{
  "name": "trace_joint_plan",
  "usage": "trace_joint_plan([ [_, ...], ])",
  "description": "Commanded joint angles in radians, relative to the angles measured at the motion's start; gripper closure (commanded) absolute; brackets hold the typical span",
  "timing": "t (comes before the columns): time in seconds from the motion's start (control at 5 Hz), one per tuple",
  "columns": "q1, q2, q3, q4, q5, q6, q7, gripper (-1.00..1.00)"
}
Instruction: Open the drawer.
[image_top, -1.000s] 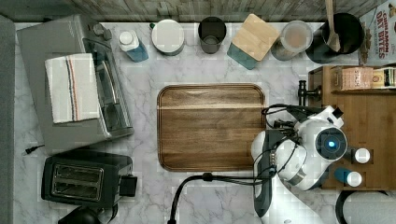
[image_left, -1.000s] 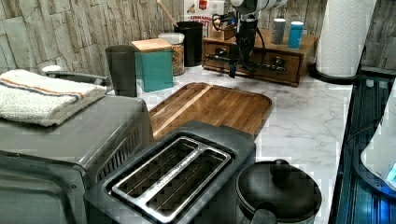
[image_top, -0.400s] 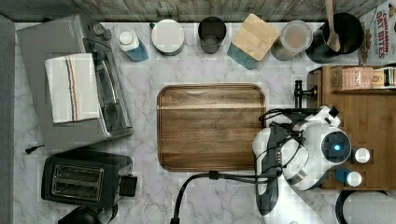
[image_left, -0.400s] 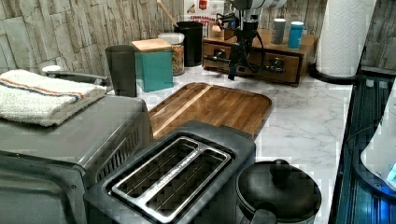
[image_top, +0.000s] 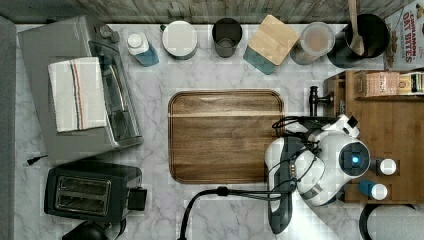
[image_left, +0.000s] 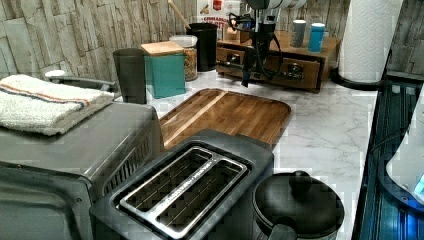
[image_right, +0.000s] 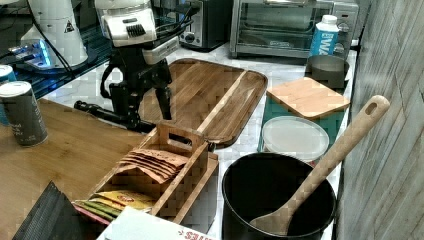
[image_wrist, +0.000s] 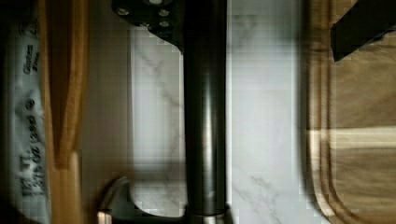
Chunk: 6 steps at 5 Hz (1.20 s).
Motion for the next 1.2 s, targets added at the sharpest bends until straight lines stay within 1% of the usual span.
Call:
trace_joint_plan([
  [0.2, 0.274, -0.11, 0.211, -0.129, -0.018, -0.015, 0.31, -1.0],
  [0.4, 0.337, -0.136, 0.223, -0.15, -0.03, -0.026, 0.406, -1.0],
  [0.6, 0.377, -0.173, 0.211, -0.166, -0.079, -0.06, 0.454, -1.0],
  [0.8, 0.403, -0.193, 0.176, -0.167, -0.11, -0.085, 0.457, -1.0],
  [1.0, 0.382, -0.223, 0.173, -0.169, -0.065, -0.107, 0.387, -1.0],
  [1.2, 0.379, -0.223, 0.176, -0.168, -0.065, -0.107, 0.387, -1.0],
])
